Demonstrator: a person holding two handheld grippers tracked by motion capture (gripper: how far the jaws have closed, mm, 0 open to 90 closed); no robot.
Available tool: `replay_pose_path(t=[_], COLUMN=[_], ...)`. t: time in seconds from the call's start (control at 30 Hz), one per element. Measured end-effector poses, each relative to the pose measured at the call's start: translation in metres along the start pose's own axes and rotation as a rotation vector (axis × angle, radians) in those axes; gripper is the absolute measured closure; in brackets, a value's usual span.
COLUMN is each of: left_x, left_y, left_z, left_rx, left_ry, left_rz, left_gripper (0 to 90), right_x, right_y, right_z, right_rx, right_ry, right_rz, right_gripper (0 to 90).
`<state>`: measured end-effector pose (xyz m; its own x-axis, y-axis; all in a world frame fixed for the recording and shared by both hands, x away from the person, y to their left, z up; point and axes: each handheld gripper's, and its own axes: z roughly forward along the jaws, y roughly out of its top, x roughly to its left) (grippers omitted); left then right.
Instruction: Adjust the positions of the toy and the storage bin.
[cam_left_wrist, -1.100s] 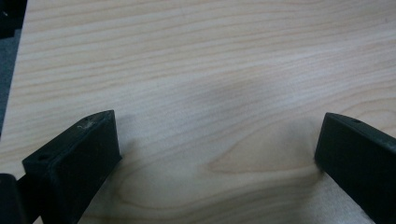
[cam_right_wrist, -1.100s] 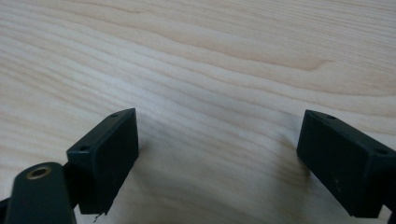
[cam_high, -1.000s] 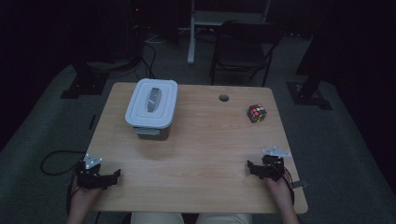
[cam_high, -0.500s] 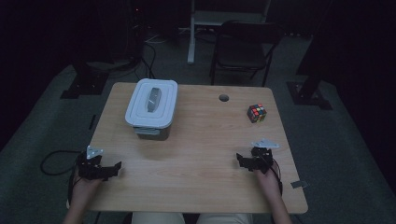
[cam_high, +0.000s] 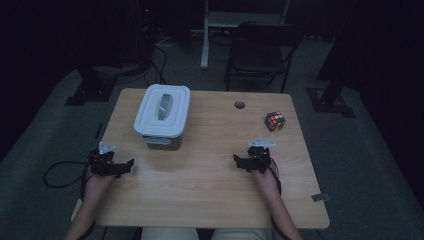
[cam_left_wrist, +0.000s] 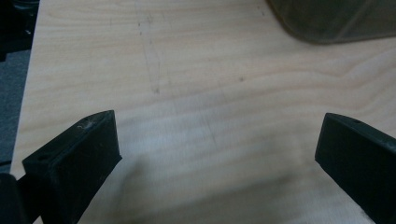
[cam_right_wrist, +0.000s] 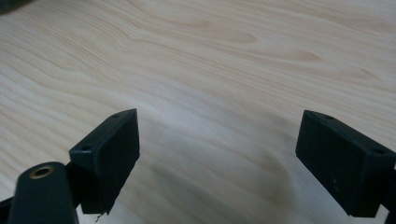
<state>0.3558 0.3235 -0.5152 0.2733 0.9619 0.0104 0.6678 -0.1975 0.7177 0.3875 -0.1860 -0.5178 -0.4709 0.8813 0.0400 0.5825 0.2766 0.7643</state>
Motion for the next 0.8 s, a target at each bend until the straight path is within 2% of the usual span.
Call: replay_pose_path(t=[0.1, 0.23, 0.47, 0.63, 0.73, 0.8], left_x=[0.003, 0.007, 0.009, 0.014, 0.017, 0.02], left_y=[0.003, 0.008, 0.024, 0.038, 0.046, 0.054], left_z=[0.006, 0.01, 0.02, 0.028, 0.033, 0.039], left_rx=[-0.003, -0.028, -0.051, -0.068, -0.077, -0.076], left_ry=[0.005, 0.008, 0.013, 0.026, 0.037, 0.029], left_rz=[0.016, 0.001, 0.014, 0.019, 0.018, 0.015], left_gripper=[0.6, 0.6, 0.6, 0.6, 0.6, 0.6], right_x=[0.007, 0.015, 0.03, 0.039, 0.044, 0.049], right_y=[0.007, 0.019, 0.043, 0.062, 0.073, 0.08], right_z=[0.009, 0.022, 0.044, 0.061, 0.07, 0.077], right_rx=[0.003, -0.007, -0.047, -0.048, -0.048, -0.054], right_ry=[0.019, 0.071, 0.064, 0.07, 0.081, 0.084], right_rz=[-0.013, 0.013, 0.005, -0.024, -0.028, -0.025], right_gripper=[13.5, 13.5, 13.6, 13.6, 13.6, 13.5])
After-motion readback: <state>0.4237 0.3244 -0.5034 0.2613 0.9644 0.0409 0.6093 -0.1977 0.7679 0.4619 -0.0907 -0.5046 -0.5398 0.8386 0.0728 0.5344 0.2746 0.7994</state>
